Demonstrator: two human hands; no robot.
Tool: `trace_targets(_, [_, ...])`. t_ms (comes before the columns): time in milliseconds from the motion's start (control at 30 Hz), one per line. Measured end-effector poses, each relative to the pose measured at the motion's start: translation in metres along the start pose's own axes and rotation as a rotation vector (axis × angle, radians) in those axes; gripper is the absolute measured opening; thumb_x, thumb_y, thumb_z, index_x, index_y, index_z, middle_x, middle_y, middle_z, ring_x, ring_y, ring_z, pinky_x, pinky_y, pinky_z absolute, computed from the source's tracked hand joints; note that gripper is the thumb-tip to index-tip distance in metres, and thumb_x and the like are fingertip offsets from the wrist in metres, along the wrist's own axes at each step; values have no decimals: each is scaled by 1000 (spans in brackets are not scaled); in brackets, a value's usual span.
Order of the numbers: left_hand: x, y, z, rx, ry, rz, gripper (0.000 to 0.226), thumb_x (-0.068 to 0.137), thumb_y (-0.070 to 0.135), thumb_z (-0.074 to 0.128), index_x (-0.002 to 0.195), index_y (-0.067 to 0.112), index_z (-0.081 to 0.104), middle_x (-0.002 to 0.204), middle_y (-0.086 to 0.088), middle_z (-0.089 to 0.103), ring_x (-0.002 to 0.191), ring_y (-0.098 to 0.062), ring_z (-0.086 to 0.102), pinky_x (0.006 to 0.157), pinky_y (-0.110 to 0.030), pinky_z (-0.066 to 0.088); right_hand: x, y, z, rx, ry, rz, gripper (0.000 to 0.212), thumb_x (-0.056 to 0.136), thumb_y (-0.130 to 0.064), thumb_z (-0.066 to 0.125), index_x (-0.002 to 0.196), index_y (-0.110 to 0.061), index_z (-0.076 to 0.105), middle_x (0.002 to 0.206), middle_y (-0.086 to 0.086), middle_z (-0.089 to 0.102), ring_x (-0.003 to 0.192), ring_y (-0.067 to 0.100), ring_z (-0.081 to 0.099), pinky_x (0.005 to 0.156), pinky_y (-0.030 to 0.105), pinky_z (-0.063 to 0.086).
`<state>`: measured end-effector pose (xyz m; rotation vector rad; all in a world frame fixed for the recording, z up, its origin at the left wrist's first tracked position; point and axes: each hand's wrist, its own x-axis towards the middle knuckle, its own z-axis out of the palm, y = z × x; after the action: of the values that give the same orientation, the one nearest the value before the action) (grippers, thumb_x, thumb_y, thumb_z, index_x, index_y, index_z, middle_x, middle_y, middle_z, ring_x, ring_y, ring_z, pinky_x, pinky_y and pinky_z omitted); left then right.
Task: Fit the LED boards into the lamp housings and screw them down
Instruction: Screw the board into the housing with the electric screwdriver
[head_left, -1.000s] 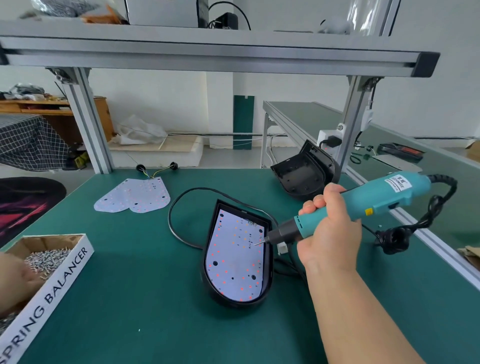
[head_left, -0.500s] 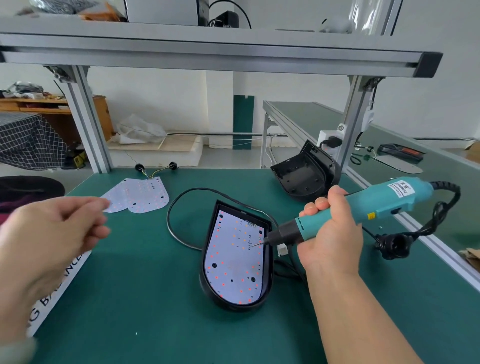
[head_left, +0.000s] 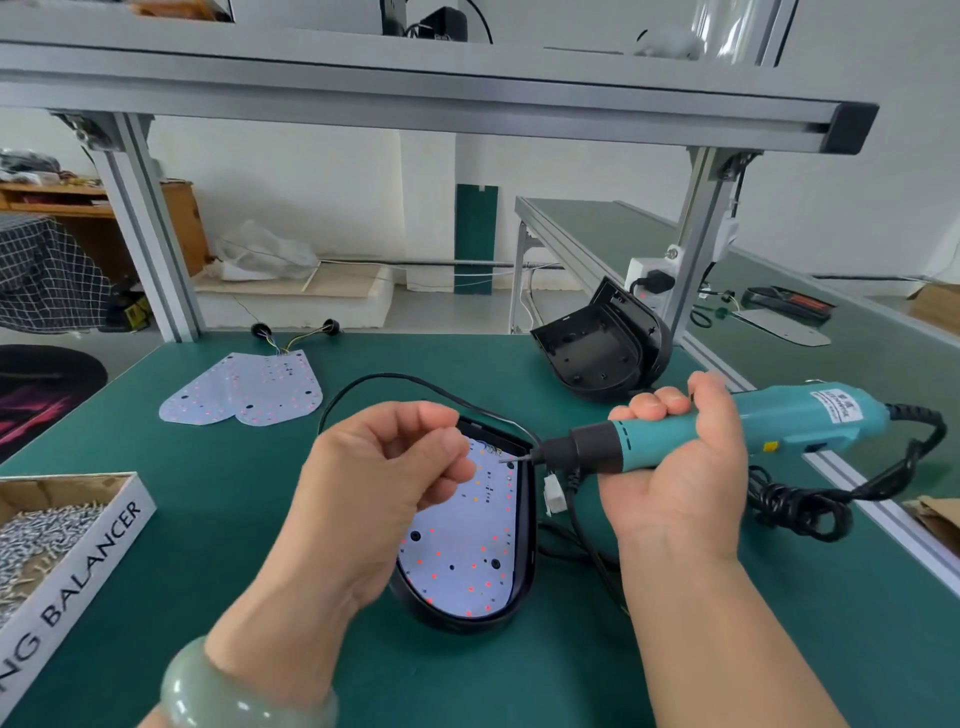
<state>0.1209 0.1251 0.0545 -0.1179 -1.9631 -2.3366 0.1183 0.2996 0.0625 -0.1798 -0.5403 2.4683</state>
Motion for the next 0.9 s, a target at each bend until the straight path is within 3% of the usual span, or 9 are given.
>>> trace_targets(167, [-11,-1,7,-9,-40,-25,22,82,0,68,74,19,74,70,-8,73,64,-17,71,52,-17,52,-5,-3,5,100,-43,28,32,94,-20,56,62,-21,53,58,-9,44,47,7,44,51,16,42])
trace_targets(267, [-14,-2,11,82,-43,-1,27,86,9,65,71,30,75,69,-5,73,61,-14,70,52,-17,51,-7,-4,7,118,-52,34,40,94,-21,56,54,-22,55,58,-9,44,47,7,44,50,17,42])
trace_targets(700, [-17,-6,14,139,-68,-43,19,88,14,65,69,14,71,64,-5,71,54,-15,67,47,-18,49,-9,0,7,99,-57,38,23,94,-21,55,72,-20,48,58,-10,44,47,6,44,51,17,40])
trace_targets(900, [-17,-3,12,190,-71,-1,22,87,19,64,70,30,73,64,-2,71,53,-13,67,48,-16,48,-12,3,8,94,-66,44,25,96,-22,53,72,-21,46,58,-11,42,47,6,42,51,17,40])
